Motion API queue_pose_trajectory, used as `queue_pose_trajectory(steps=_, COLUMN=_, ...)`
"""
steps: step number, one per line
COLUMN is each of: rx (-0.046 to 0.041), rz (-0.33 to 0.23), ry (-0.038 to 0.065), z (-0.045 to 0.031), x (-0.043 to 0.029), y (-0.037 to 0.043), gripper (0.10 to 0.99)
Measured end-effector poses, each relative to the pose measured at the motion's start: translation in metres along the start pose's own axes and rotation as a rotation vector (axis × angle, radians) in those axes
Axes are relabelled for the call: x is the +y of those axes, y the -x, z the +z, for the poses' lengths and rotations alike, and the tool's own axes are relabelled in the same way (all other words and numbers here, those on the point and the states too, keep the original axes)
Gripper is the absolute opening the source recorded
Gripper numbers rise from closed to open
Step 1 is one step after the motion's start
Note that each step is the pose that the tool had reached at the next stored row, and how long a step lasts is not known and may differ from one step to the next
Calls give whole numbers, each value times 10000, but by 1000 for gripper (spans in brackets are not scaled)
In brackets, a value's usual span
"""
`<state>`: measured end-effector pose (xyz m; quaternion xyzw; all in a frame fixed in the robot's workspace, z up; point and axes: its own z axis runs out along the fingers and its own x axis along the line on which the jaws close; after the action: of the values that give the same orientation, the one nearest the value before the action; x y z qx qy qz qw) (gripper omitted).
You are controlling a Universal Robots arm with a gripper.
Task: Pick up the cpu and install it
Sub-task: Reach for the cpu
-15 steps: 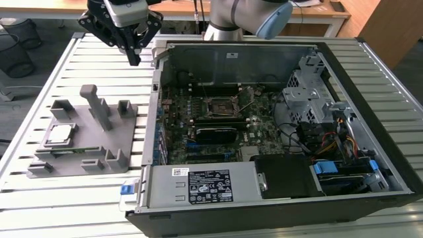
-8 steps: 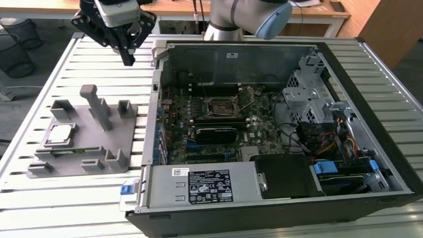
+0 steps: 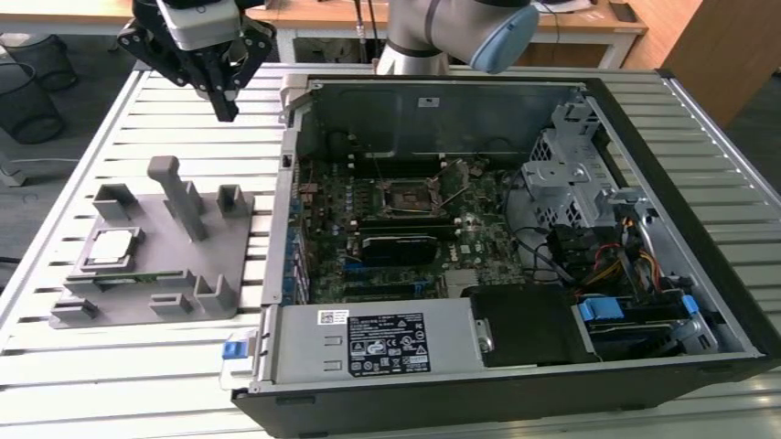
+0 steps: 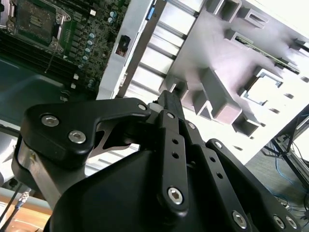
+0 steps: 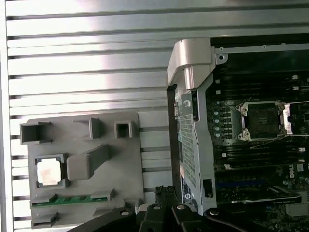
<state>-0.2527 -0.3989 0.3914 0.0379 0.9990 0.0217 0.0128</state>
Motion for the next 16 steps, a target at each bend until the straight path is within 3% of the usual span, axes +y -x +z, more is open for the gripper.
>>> queue_pose_trajectory(steps=16, rx=5, rz=-123, ry=3, z=-3, x=-32, y=-200, gripper=106)
